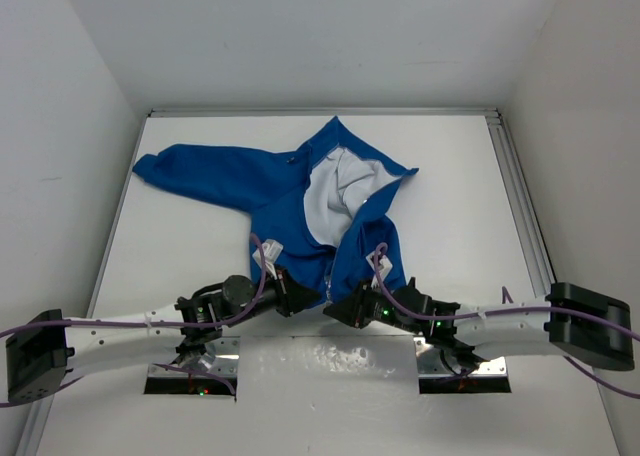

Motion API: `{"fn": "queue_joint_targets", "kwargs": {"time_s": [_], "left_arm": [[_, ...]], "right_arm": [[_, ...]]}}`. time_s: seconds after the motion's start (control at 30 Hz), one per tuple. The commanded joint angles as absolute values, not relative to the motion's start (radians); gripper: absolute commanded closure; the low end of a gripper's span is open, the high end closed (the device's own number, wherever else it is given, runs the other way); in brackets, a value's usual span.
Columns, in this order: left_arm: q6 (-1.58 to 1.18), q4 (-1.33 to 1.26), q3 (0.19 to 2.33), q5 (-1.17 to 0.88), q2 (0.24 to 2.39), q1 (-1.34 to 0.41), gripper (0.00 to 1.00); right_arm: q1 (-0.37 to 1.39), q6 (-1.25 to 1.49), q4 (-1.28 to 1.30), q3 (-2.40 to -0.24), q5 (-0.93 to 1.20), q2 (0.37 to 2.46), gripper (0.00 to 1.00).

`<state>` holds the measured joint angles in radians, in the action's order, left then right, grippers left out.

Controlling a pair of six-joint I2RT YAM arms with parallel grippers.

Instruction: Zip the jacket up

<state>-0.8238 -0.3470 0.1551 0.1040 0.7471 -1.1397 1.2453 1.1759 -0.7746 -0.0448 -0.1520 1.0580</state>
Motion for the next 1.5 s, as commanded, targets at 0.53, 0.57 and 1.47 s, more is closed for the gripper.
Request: {"fn": "queue_joint_targets", "kwargs": {"time_s": [0.53,0.57,1.47], "left_arm": [[-0.784,-0.327,0.130,0.092,0.756,-1.155,1.00],[-0.779,-0.310,0.127,0.092,0.756,-1.154,1.00],[-0.649,-0.265,0.110,0.008,0.746,-1.172,1.00]], "right_arm": [[1.249,1.172,-0.600,-0.208,-0.162,0.973,1.00],[1.250,1.169,-0.574,-0.222,-0.190,0.962,1.00],[0.959,1.175,-0.521,-0.486,-0.264,1.206,1.00]]}}
